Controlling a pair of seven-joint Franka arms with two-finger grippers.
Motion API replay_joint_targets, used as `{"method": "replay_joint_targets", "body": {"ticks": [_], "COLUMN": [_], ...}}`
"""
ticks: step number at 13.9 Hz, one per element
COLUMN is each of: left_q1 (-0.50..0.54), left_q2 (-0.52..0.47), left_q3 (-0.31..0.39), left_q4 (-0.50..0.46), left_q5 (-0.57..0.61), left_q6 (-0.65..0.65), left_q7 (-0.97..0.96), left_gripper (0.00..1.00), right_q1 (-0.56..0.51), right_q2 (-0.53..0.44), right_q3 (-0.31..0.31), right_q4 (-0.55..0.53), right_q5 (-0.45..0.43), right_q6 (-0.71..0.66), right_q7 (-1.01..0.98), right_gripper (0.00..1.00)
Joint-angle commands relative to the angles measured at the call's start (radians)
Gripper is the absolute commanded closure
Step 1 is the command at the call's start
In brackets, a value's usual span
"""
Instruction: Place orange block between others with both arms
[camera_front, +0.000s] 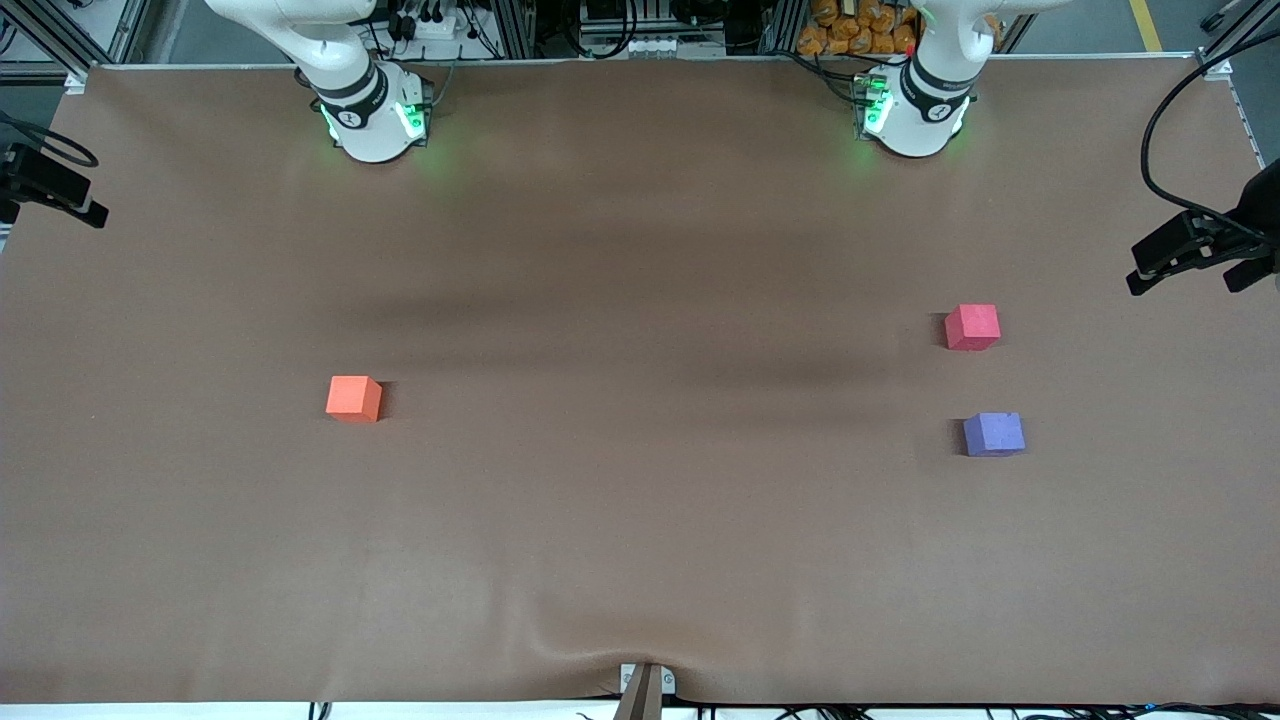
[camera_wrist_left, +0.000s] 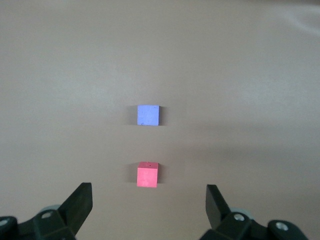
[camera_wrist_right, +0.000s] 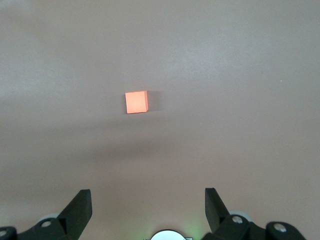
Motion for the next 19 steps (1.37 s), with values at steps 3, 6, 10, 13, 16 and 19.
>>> {"method": "replay_joint_targets", "body": {"ticks": [3,6,10,13,16,19], "left_q1": [0.007,0.008,0.008,0.008,0.008,0.007], "left_q2": [0.002,0.005,0.004,0.001,0.002,0.004], "left_q3": [-0.004,-0.004,-0.004,-0.004,-0.004,-0.006], "left_q4": [0.005,0.003,-0.001,-0.003,-0.003,-0.003], "left_q5": [-0.011,-0.013,-0.008,-0.008,-0.008,-0.006], "left_q6": [-0.015,-0.015,-0.016,-0.018,-0.018,-0.018], "left_q7": [0.003,0.001,0.004,0.001,0.0,-0.002], "left_gripper": [0.0,0.0,0.0,0.0,0.0,0.0], "right_q1": [-0.015,-0.013,-0.004,0.004,0.019,0.033], "right_q2": [-0.02,-0.008,0.072,0.167,0.264,0.339], "right_q3": [0.006,0.008,0.01,0.01,0.011,0.011], "right_q4": [-0.019,-0.019,-0.02,-0.022,-0.029,-0.101], "right_q5": [0.006,0.006,0.011,0.009,0.011,0.011], "right_q6": [-0.001,0.001,0.002,0.011,0.109,0.273], "right_q7": [0.016,0.013,-0.003,-0.002,-0.002,-0.002], "right_gripper": [0.0,0.0,0.0,0.0,0.0,0.0]}}
